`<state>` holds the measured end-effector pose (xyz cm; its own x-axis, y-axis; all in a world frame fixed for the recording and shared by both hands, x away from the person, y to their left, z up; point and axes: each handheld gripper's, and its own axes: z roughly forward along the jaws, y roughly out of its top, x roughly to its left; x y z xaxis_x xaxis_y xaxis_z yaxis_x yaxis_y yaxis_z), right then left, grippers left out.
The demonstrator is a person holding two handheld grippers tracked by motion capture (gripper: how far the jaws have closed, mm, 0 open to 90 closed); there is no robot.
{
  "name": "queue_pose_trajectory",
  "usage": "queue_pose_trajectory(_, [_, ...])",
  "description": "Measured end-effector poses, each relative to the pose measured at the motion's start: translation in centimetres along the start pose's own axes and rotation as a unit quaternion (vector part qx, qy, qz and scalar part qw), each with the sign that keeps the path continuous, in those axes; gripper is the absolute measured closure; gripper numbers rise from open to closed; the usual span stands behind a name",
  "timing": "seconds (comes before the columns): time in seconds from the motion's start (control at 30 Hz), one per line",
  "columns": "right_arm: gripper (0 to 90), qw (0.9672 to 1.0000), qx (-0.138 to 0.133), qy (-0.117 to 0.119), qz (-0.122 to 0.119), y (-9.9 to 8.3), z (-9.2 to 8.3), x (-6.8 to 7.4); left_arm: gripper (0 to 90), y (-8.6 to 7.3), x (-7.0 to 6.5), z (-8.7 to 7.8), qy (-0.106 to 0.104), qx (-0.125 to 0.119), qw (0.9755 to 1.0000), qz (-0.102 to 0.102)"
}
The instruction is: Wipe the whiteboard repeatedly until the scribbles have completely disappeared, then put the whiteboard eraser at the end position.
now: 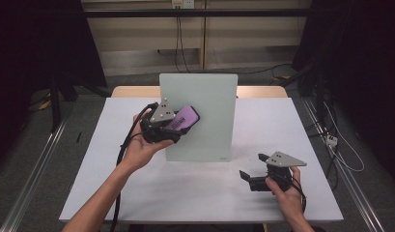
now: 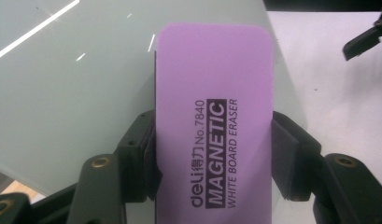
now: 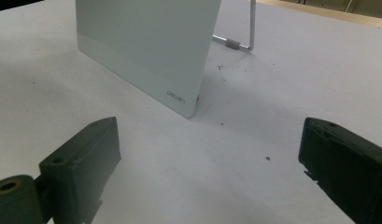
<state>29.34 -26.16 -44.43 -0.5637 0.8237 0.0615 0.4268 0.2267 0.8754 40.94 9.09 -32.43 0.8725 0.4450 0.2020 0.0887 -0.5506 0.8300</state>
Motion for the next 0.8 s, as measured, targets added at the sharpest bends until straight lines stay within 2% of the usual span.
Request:
queue_pose_trajectory(0.13, [5.4, 1.0000, -0.002, 0.001, -0.001, 0.0, -0.1, 0.0, 41.0, -0.2, -0.1, -0.5, -0.007, 0.000, 1.0000, -0.006])
queue_pose_trajectory(0.2, [5.4, 1.0000, -0.003, 0.002, -0.001, 0.0, -0.2, 0.0, 41.0, -0.3, -0.1, -1.0, -0.007, -0.004, 0.9998, -0.016])
queue_pose_trajectory(0.27, [5.3, 1.0000, -0.006, 0.002, -0.002, 0.0, -0.3, 0.0, 41.0, -0.2, 0.1, -1.5, -0.004, -0.007, 0.9998, -0.018])
queue_pose_trajectory(0.33, [5.4, 1.0000, -0.005, 0.005, -0.001, -0.1, -0.3, 0.0, 41.0, -0.3, 0.1, -1.8, -0.013, -0.011, 0.9996, -0.023])
queue_pose_trajectory(0.37, [5.3, 1.0000, -0.007, 0.004, 0.000, 0.0, -0.4, 0.0, 41.1, -0.4, 0.1, -1.9, -0.016, -0.006, 0.9997, -0.020])
queue_pose_trajectory(0.5, [5.3, 1.0000, -0.005, -0.003, 0.002, -0.1, -0.4, -0.2, 41.1, -1.1, 0.2, -1.4, -0.037, 0.009, 0.9987, -0.033])
queue_pose_trajectory(0.8, [5.4, 1.0000, 0.000, -0.002, -0.002, -0.1, -0.2, 0.1, 41.0, -1.5, -0.8, -0.4, -0.063, 0.037, 0.9969, -0.028])
